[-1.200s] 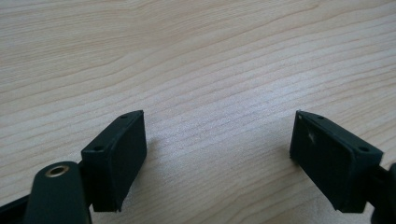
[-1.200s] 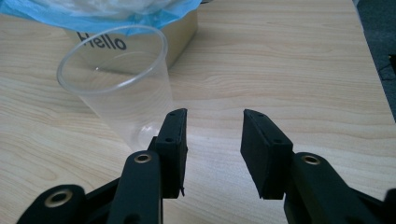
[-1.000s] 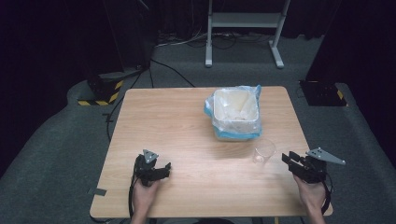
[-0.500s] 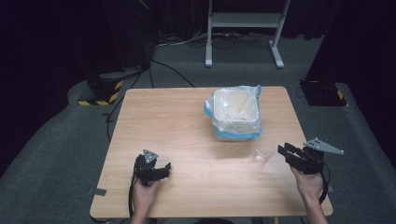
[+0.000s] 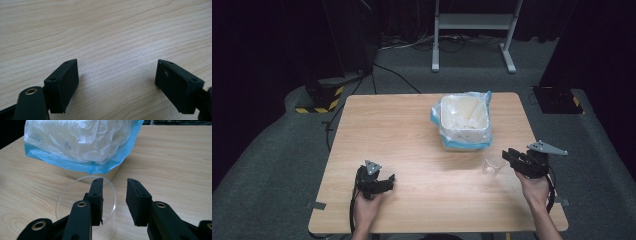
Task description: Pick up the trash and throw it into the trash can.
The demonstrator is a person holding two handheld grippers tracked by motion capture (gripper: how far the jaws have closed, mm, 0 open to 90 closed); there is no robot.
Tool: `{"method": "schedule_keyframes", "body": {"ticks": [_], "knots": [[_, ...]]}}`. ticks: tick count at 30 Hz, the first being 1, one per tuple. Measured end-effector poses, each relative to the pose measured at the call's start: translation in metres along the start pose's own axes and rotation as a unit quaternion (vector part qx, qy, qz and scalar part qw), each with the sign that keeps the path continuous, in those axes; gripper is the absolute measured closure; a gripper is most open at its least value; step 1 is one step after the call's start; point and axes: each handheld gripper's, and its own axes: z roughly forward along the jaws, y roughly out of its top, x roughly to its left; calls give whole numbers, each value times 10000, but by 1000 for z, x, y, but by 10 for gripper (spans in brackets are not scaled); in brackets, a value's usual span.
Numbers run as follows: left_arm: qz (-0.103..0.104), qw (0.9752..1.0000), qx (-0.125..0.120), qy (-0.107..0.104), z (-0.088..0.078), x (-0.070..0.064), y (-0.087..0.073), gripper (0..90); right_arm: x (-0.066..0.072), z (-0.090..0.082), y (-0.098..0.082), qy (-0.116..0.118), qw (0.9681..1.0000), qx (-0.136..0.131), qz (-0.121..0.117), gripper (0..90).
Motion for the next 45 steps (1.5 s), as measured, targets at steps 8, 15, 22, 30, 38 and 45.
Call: {"method": "schedule_keyframes", "body": {"ticks": [8,15,22,30,38,45], "knots": [[1,10000,0,0,0,0,0,191,-1,12,1,18,9999,151,2,701],[0,10000,0,0,0,0,0,191,-2,18,0,62,9997,228,-9,759],[0,10000,0,3,0,0,0,191,-2,21,-2,99,9995,297,-48,818],[3,10000,1,3,0,0,0,191,1,19,-2,133,9995,241,-161,836],[3,10000,1,4,0,0,0,191,2,13,1,193,9996,116,-157,842],[2,10000,0,4,0,0,0,191,5,7,6,205,9995,43,-254,843]]}}
